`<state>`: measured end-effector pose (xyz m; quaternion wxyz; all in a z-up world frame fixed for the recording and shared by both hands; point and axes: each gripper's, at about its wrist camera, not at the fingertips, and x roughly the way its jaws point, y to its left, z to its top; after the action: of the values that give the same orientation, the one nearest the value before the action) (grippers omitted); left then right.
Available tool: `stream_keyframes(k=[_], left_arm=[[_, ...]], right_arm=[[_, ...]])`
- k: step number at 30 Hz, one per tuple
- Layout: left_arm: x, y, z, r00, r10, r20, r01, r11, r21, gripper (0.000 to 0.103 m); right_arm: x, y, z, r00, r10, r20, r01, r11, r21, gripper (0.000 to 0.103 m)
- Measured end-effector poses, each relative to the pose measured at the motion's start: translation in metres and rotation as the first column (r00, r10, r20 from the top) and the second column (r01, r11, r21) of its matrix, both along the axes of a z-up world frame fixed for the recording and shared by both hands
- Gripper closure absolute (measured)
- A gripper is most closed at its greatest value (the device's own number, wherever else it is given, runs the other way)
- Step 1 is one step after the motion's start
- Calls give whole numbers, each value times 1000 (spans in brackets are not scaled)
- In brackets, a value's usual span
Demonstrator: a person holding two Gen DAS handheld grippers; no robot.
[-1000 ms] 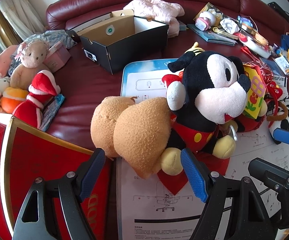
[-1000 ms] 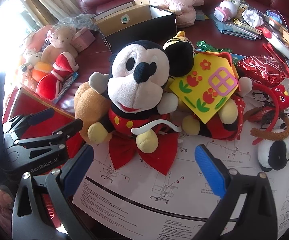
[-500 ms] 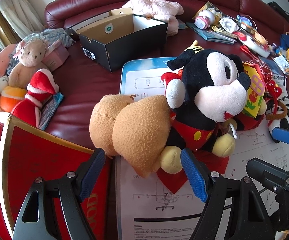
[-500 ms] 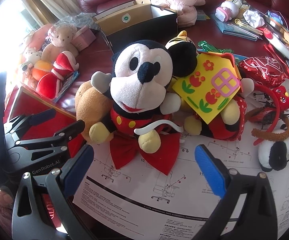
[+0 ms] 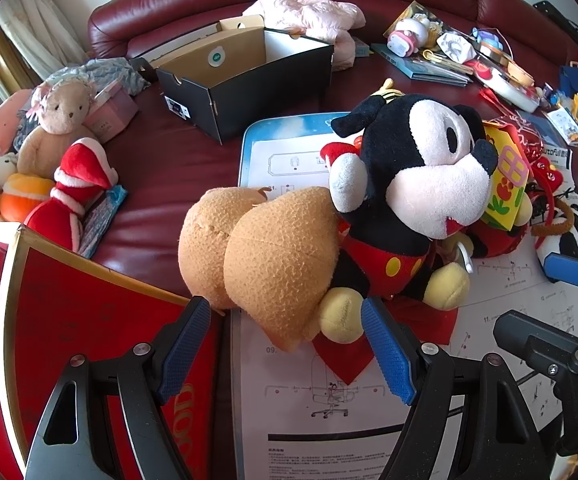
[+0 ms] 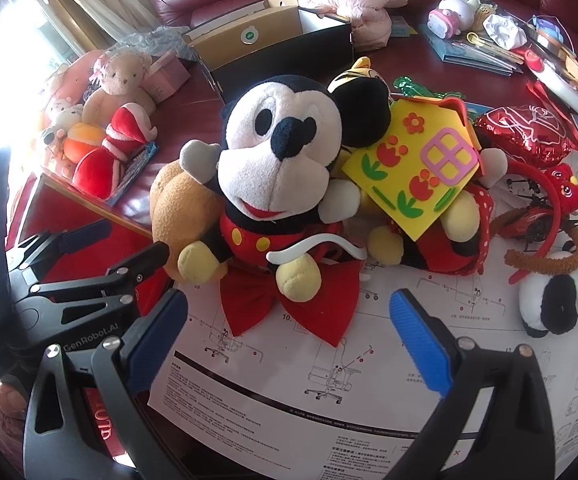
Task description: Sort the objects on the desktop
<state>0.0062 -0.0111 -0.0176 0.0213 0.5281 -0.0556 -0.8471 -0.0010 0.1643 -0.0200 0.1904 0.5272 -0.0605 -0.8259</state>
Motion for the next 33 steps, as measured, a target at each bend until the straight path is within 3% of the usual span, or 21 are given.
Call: stream_keyframes(k=[18, 33], left_arm=[[-1, 1, -2, 1000, -10, -1, 10, 1000, -8, 25], [-58, 10, -6, 997, -73, -31, 73, 997, -10, 25]], right_arm=[[-5, 0, 8, 1000, -8, -16, 7, 1000, -9, 2], [-45, 11, 22, 991, -119, -65, 114, 990, -79, 2]])
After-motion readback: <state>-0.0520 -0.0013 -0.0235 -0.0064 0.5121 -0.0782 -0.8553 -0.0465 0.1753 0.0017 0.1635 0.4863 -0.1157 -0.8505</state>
